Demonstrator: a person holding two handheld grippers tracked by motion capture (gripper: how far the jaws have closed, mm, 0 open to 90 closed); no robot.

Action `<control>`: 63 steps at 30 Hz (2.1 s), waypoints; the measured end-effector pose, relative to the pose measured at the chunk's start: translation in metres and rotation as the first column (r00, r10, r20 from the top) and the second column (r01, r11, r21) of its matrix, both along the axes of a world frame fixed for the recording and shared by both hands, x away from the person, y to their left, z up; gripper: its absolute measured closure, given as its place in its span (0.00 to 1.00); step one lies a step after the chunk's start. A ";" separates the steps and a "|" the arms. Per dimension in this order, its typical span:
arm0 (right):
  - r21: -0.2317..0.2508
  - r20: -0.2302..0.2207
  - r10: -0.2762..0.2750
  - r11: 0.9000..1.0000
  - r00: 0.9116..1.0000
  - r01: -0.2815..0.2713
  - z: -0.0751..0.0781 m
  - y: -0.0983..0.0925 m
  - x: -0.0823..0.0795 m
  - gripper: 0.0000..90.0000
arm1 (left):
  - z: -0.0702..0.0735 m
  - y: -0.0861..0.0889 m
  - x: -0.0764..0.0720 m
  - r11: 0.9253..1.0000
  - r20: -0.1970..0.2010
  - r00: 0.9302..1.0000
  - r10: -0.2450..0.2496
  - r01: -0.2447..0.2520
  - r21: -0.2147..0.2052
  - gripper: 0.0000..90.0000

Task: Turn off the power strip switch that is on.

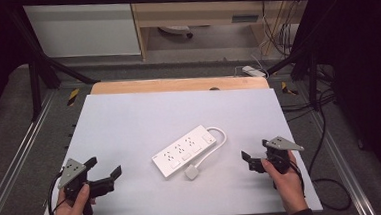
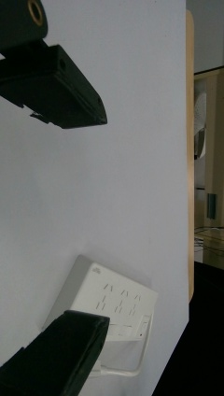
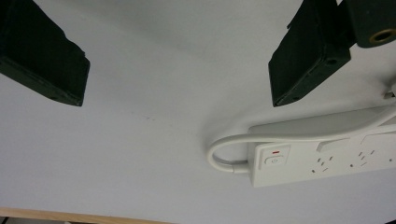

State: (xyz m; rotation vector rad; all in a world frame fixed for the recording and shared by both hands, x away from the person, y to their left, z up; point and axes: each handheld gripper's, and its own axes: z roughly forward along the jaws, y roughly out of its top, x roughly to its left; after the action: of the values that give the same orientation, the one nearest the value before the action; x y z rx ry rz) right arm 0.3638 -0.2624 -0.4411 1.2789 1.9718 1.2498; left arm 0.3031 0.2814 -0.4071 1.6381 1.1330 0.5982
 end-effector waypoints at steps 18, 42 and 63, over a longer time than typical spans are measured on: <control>0.025 0.040 0.020 0.999 0.999 -0.021 0.006 0.002 -0.002 0.07 | 0.000 -0.001 0.000 1.000 -0.007 1.000 -0.017 0.017 0.008 0.05; 0.075 0.122 0.064 0.994 0.990 -0.074 0.037 0.029 0.003 0.05 | -0.001 -0.006 -0.001 0.999 0.001 0.999 -0.050 0.050 0.016 0.05; 0.065 0.152 0.158 0.983 0.976 -0.170 0.063 0.073 0.011 0.04 | -0.001 -0.007 -0.001 0.998 0.004 0.998 -0.058 0.058 0.018 0.05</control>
State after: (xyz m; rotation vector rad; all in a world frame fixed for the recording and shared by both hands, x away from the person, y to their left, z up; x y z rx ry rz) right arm 0.3747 -0.1893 -0.3781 1.0431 1.9720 1.4686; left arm 0.3019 0.2748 -0.4083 1.6784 1.0756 0.5763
